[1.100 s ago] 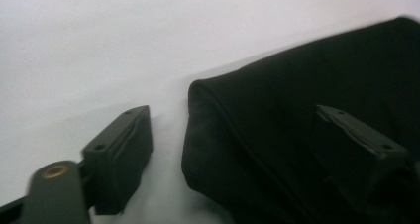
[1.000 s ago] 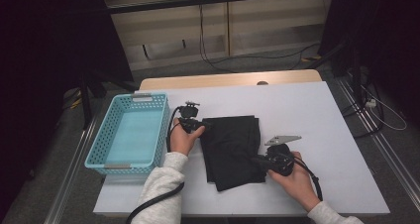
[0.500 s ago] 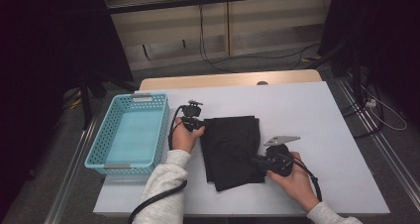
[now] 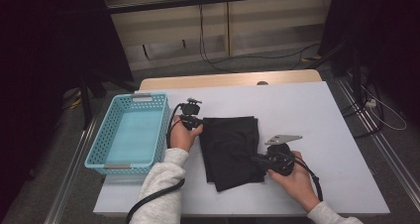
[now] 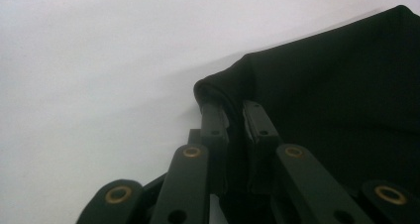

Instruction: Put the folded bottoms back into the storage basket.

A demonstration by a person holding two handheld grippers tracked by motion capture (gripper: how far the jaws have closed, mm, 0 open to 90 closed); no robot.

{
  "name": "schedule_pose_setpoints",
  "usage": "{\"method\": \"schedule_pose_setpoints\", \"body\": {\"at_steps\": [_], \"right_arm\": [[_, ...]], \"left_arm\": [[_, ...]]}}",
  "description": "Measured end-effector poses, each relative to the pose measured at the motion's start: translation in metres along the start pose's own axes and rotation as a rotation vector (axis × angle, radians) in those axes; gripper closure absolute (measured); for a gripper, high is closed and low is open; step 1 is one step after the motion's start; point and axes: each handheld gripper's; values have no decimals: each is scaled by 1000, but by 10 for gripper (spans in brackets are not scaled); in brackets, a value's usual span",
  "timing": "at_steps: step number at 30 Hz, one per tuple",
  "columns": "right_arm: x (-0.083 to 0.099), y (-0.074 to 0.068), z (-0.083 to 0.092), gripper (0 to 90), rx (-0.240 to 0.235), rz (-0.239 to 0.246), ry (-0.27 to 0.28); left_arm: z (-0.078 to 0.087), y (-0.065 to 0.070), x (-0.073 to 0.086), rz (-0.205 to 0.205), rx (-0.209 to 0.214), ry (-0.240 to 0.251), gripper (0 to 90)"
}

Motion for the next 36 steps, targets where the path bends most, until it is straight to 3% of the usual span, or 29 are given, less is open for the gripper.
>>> {"method": "schedule_pose_setpoints", "body": {"at_steps": [4,12,23,25,28,31,34,36], "right_arm": [[-1,-1,2,800,2,8,12],[-3,-4,4,800,1,24,27],[-3,-3,4,800,6,30,30],[-3,-2,3,800,6,28,28],[-1,-2,3,800,9,37,21],[-1,-1,3,799,5,33,24],[0,-1,2,799,10,34,19],[0,-2,1,799,19,39,13]], "left_arm": [[7,1,-5,-18,0,-15,818],[14,-1,-18,-25,2,-88,819],[7,-1,-26,-37,3,-170,802],[2,-3,-24,-37,-22,-169,727],[-3,-6,-15,-22,-49,-165,511],[-5,-8,-7,-20,-33,-160,438],[-5,-8,-6,-21,-32,-159,459],[-5,-7,-8,-23,-9,-181,560]]}}
Point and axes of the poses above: each handheld gripper's, and its own axes: z roughly backward along the jaws, x roughly out of its underside, y roughly to its right, and after that the axes turned 8 degrees about -z, right-handed
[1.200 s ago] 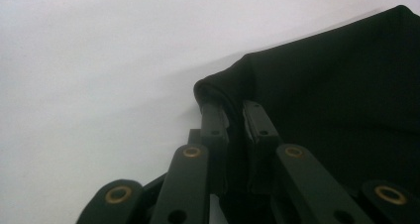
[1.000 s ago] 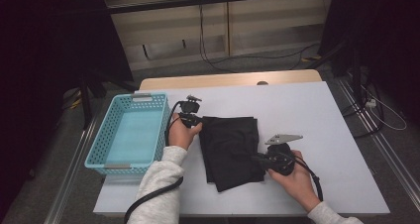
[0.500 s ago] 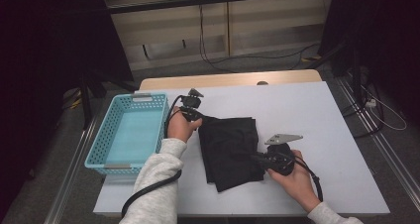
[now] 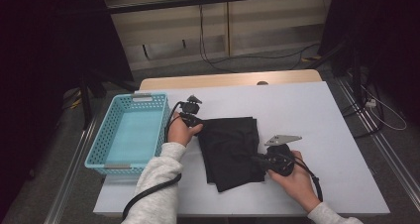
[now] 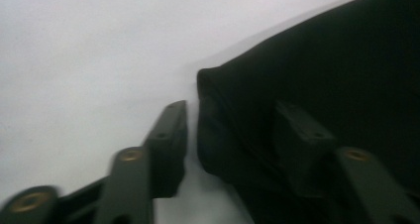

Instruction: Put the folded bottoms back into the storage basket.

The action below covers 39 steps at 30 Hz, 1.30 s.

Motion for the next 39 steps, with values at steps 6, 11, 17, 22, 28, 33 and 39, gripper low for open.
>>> {"method": "schedule_pose_setpoints", "body": {"at_steps": [6,11,17,22,28,33,39], "right_arm": [[0,-1,0,801,1,3,-2],[-2,-4,4,804,1,25,8],[-7,-5,9,804,-15,21,34],[-10,-7,14,805,-28,18,58],[-12,-9,20,805,-29,30,80],[-14,-12,23,805,-43,31,95],[-18,-18,23,806,-42,44,108]], "left_arm": [[0,8,-7,-2,20,-38,787],[8,6,-15,13,31,-98,814],[23,3,-28,19,47,-147,818],[35,2,-38,15,42,-173,819],[54,7,-49,-5,38,-194,819],[67,7,-55,-12,29,-226,820],[76,6,-58,-15,19,-239,820]]}}
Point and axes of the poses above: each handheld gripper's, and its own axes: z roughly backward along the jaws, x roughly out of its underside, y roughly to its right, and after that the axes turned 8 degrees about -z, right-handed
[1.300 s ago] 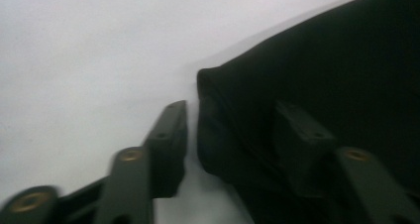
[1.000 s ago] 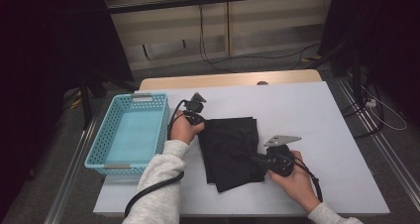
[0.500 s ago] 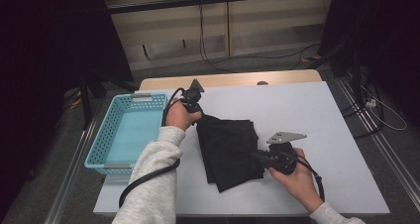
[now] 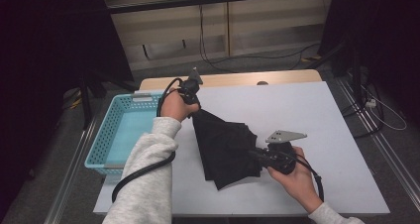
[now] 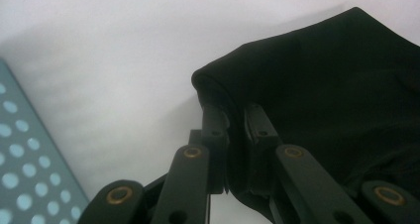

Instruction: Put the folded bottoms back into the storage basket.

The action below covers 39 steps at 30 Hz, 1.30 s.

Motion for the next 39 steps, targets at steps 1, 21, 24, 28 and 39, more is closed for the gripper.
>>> {"method": "schedule_pose_setpoints", "body": {"at_steps": [1,21,24,28,39], "right_arm": [[-1,-1,0,806,-1,7,5],[-24,-25,-1,807,-53,32,75],[-27,-27,-1,807,-59,34,87],[-31,-30,-1,807,-64,38,104],[-41,-39,-6,807,-90,54,127]], "left_arm": [[2,-1,0,1,0,-7,820],[56,-12,-4,37,-57,-57,821],[64,-14,-4,41,-58,-59,821],[75,-16,-4,39,-67,-58,821],[97,-23,-3,52,-81,-42,821]]}}
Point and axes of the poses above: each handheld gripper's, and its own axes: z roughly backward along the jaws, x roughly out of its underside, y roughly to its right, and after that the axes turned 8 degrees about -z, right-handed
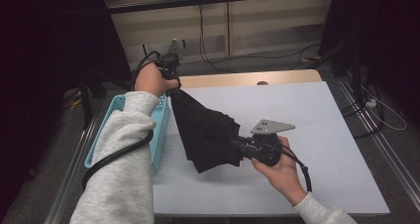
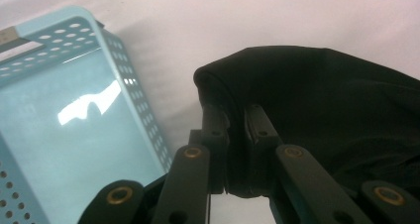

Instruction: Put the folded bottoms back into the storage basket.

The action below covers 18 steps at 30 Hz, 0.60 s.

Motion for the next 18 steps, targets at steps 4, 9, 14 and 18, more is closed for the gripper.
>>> {"method": "schedule_pose_setpoints", "body": {"at_steps": [4,9,14,18], "right_arm": [[-4,-4,-3,807,-10,2,9],[-9,-9,-6,807,-26,1,29],[-16,-14,-8,807,-38,11,39],[-22,-18,-10,807,-50,18,53]], "left_arm": [[6,-6,2,9,-2,-2,821],[16,-11,4,15,-12,2,821],[29,-15,5,27,-22,12,821],[38,-18,6,29,-30,16,821]]}}
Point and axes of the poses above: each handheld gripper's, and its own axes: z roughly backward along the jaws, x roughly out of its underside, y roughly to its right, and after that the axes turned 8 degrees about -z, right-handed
